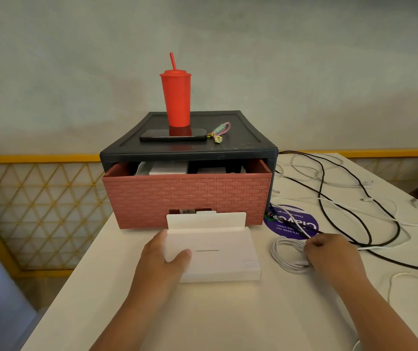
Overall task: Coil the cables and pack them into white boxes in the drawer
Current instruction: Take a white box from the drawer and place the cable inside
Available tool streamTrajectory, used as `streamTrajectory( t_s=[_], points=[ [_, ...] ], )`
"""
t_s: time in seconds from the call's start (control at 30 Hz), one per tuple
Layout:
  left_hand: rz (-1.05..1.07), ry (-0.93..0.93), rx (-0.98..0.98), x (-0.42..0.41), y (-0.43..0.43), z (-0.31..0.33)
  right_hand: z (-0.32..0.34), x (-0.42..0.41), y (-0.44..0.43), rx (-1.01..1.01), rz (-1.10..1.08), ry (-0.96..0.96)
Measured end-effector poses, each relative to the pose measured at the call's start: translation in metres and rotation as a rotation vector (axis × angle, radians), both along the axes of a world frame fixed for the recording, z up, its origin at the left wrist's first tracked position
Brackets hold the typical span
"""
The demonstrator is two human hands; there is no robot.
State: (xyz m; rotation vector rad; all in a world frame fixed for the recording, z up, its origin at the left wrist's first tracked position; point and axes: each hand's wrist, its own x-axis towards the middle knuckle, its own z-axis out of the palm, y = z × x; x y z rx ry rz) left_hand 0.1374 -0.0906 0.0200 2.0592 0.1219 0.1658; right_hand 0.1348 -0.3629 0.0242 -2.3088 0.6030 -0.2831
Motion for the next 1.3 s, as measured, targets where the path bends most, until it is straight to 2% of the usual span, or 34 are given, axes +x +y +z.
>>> streamTrajectory(
  t_s=[0.1,0.2,0.27,0.37,0.5,0.77,0.9,1.07,1.2,1.3],
  points=[
    [-0.033,0.033,-0.065,-0.001,0.003,0.003,0.007,-0.004,0.007,-0.068,-0.009,-0.034],
    [-0.059,0.070,-0.078,0.000,0.006,0.002,0.017,-0.010,0.023,-0.148,0.010,-0.246],
    [-0.062,0.070,-0.096,0.002,0.008,0.000,0.020,-0.015,0.039,-0.191,0.127,-0.333],
    [-0.075,0.061,-0.120,0.002,0.009,0.000,0.020,-0.019,0.058,-0.198,0.320,-0.202],
    [-0.104,0.065,-0.151,0.001,0.007,-0.002,0.018,-0.020,0.067,-0.102,0.451,-0.033],
    [-0.126,0.138,-0.287,0.004,0.007,0.001,0.016,-0.017,0.057,0.122,0.542,0.047],
    [-0.110,0.146,-0.324,0.004,0.008,0.002,0.017,-0.019,0.058,0.151,0.562,0.010],
    [-0.159,0.083,-0.388,0.001,0.009,0.007,0.016,-0.020,0.058,0.069,0.544,-0.049],
    [-0.191,0.046,-0.333,-0.002,0.010,0.011,0.015,-0.018,0.055,0.042,0.553,-0.077],
    [-0.192,0.016,-0.291,-0.004,0.012,0.013,0.016,-0.014,0.045,0.079,0.482,-0.208]
  ],
)
